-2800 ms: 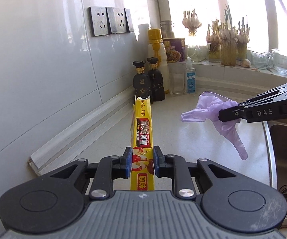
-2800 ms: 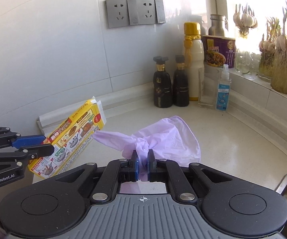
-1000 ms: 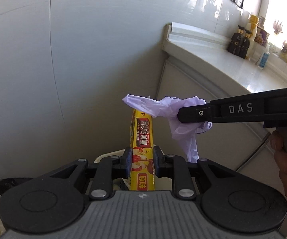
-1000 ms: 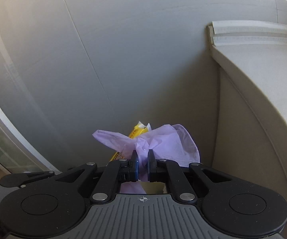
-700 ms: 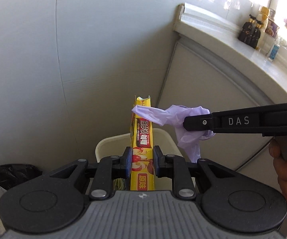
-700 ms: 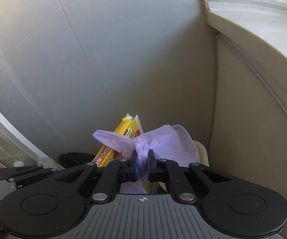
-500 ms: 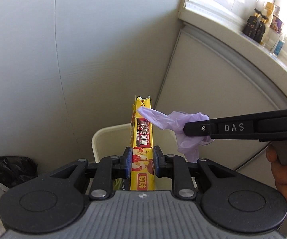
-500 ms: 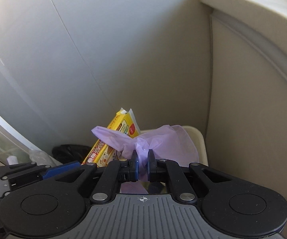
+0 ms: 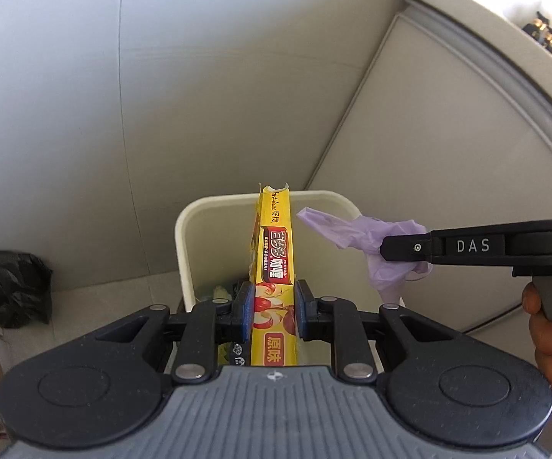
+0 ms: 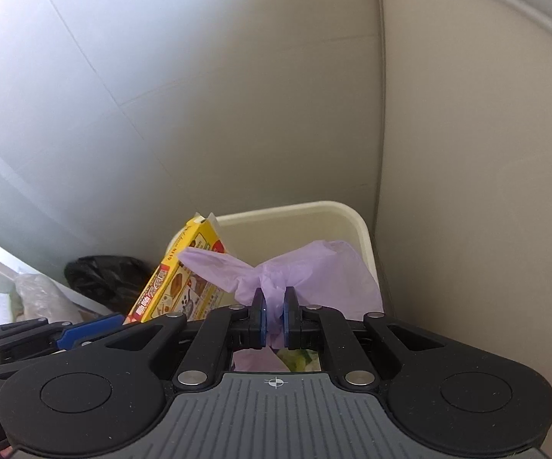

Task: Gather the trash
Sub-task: 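Lift the yellow box and purple glove with both tools and carry them to the wastebasket, then open the left tool dropping the yellow box while the right tool releases the glove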

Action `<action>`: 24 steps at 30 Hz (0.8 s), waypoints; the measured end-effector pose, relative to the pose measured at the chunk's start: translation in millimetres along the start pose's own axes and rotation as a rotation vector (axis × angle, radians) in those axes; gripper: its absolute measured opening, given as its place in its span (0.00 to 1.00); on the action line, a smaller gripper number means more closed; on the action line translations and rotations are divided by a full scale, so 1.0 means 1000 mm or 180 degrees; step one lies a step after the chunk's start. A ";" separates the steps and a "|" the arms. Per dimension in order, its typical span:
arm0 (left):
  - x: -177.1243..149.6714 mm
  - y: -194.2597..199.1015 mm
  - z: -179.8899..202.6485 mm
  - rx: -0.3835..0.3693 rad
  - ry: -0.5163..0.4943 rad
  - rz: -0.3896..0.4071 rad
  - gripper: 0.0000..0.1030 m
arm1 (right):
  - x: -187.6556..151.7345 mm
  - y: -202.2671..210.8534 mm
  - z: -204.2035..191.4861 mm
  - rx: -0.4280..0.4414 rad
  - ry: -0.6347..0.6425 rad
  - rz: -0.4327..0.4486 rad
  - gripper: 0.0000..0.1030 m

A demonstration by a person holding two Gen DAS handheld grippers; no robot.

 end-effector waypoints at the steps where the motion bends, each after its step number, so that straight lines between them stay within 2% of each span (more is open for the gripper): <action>1: 0.000 -0.004 0.002 -0.0006 0.0008 -0.0010 0.19 | 0.000 -0.004 0.000 -0.0011 -0.0002 -0.0013 0.06; 6: 0.003 -0.026 0.006 0.0023 0.0025 -0.0071 0.19 | 0.005 -0.022 0.006 -0.0063 -0.0092 -0.0086 0.08; 12: 0.003 -0.045 0.008 0.0188 -0.0065 -0.0118 0.19 | 0.000 -0.035 0.016 0.0001 -0.0225 -0.0062 0.10; 24: -0.005 -0.086 0.006 0.0301 -0.0194 -0.0416 0.19 | -0.008 -0.074 0.022 0.0052 -0.0247 -0.0260 0.14</action>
Point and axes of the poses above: each gripper's, at about its wrist camera, not at the fingertips, and y roughly against the way its jaws point, z to its right, x to its top, the point moved 2 cm from there along -y, roughly the way its jaws point, and after that the axes turned 5 degrees about y, right-handed, at the moved point
